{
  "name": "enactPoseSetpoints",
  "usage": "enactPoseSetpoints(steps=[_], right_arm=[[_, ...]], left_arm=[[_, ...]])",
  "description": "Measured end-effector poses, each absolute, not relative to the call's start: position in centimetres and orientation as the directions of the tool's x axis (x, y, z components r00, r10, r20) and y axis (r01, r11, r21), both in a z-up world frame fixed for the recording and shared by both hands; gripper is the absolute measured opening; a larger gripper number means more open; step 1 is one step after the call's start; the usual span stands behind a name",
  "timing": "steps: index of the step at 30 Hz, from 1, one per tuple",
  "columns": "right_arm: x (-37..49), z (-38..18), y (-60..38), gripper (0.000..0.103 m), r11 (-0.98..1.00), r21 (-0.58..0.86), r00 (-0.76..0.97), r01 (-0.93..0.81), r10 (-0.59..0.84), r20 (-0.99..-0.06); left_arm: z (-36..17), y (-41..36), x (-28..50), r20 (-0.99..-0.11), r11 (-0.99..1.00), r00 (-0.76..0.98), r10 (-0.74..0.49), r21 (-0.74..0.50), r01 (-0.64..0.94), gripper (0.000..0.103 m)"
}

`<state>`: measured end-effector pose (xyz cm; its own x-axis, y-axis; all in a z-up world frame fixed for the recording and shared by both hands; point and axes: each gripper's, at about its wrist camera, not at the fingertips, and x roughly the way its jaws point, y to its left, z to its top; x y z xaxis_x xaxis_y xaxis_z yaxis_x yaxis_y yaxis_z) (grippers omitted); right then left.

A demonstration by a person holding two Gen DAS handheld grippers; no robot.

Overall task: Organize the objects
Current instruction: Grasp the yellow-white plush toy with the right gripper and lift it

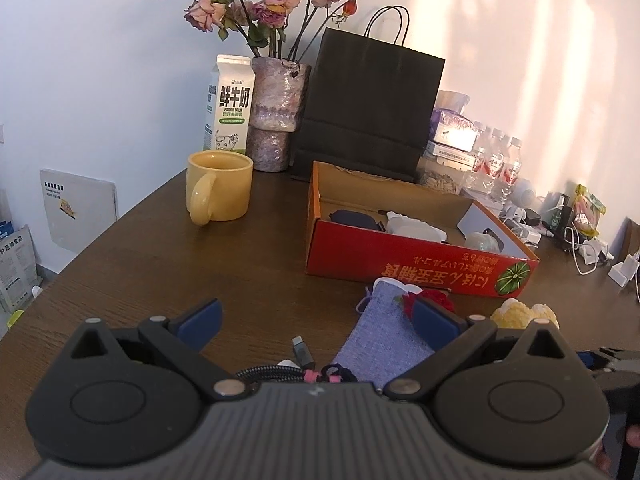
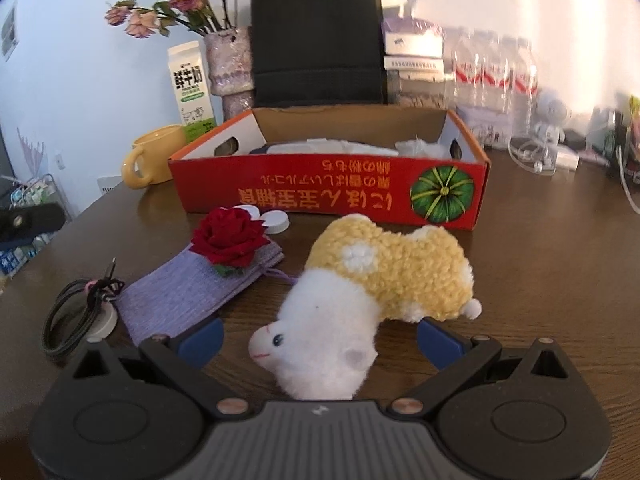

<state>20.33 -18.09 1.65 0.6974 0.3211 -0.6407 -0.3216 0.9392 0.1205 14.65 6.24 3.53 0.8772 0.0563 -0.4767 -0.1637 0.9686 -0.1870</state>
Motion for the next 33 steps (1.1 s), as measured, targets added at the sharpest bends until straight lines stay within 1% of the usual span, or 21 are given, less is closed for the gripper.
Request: enactPoseSetpoints(steps=[5,17,21,23,25,26,28,29,31,33], right_arm=[[22.6,1.3,-18.5,0.103,0.936,0.185,0.668,-0.299,0.343,-0.66],[26.3,0.3,-18.3,0.103,0.936,0.12,0.647,-0.329,0.317,-0.694],[26.5,-0.2,-18.9,0.103,0.93,0.141,0.655,-0.339,0.341,-0.674],[26.5,-0.2,-19.2,0.1,0.927,0.149,0.662,-0.345,0.352,-0.662],[26.3,-0.3,-19.3,0.093,0.924,0.149,0.667,-0.353,0.36,-0.652],[26.2,-0.2,-19.4,0.09,0.922,0.149,0.67,-0.357,0.364,-0.647],[26.0,-0.3,-19.6,0.077,0.92,0.147,0.68,-0.363,0.369,-0.633],[25.9,-0.2,-19.7,0.075,0.919,0.151,0.685,-0.365,0.375,-0.624],[25.8,-0.3,-19.7,0.064,0.918,0.153,0.695,-0.365,0.379,-0.612],[25.4,-0.3,-19.5,0.059,0.919,0.131,0.704,-0.372,0.371,-0.605]], left_arm=[[3.4,6.2,14.7,-0.483,0.968,0.874,0.058,-0.188,-0.168,0.103],[2.8,5.2,15.9,-0.509,0.97,0.859,0.064,-0.17,-0.173,0.103],[2.6,4.3,16.5,-0.516,0.973,0.855,0.059,-0.161,-0.164,0.103],[2.4,3.7,17.1,-0.523,0.975,0.851,0.056,-0.153,-0.159,0.103],[2.3,3.1,17.6,-0.528,0.978,0.848,0.052,-0.147,-0.151,0.103],[2.2,2.8,17.8,-0.53,0.979,0.846,0.049,-0.144,-0.146,0.103],[2.0,2.0,18.4,-0.536,0.981,0.843,0.041,-0.139,-0.136,0.103],[1.9,1.7,18.7,-0.539,0.982,0.841,0.038,-0.137,-0.132,0.103],[1.8,0.9,19.5,-0.544,0.983,0.838,0.033,-0.134,-0.126,0.103],[1.7,0.0,20.1,-0.543,0.984,0.84,0.024,-0.134,-0.115,0.103]])
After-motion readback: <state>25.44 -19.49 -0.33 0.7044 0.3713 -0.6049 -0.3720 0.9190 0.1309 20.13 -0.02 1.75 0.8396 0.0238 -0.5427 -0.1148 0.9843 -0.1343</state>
